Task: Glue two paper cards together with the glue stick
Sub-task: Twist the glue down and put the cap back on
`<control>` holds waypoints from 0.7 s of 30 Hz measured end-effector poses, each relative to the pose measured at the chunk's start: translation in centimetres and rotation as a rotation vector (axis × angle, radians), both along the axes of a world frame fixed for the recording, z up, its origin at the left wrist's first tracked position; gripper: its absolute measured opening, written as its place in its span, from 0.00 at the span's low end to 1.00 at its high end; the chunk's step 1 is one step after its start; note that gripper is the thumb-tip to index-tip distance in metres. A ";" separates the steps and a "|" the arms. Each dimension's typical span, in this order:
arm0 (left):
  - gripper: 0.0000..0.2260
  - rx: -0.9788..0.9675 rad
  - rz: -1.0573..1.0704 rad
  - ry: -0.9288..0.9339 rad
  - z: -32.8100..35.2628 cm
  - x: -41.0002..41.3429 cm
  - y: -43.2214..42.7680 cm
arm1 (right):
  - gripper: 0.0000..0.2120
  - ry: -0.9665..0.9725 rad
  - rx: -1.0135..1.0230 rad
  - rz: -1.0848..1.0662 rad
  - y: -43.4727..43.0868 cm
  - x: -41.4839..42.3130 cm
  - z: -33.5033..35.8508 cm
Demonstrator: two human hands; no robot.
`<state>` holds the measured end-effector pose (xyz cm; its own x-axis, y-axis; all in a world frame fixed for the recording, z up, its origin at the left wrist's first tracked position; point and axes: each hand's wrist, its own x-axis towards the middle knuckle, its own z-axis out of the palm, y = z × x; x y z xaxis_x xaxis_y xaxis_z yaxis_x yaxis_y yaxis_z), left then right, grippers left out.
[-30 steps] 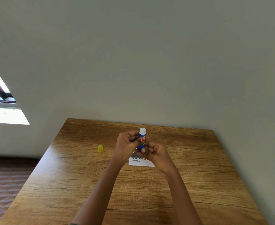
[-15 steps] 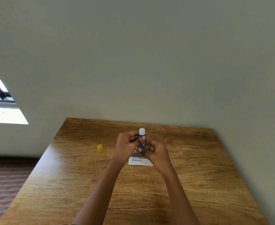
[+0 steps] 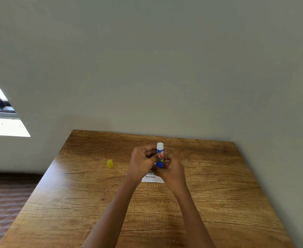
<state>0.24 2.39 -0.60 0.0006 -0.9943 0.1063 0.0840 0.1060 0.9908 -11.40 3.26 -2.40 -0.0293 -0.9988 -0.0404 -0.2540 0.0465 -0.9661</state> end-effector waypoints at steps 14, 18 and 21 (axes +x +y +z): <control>0.09 -0.014 0.009 0.006 0.1 0.6 -0.4 | 0.06 -0.166 0.057 0.142 0.3 -1.1 0.1; 0.09 -0.021 0.014 -0.002 0.1 0.6 -0.4 | 0.10 0.013 -0.042 -0.068 0.1 -0.5 0.0; 0.10 -0.013 0.012 0.000 0.2 0.8 -0.4 | 0.13 -0.114 0.008 0.048 0.0 -0.7 -0.1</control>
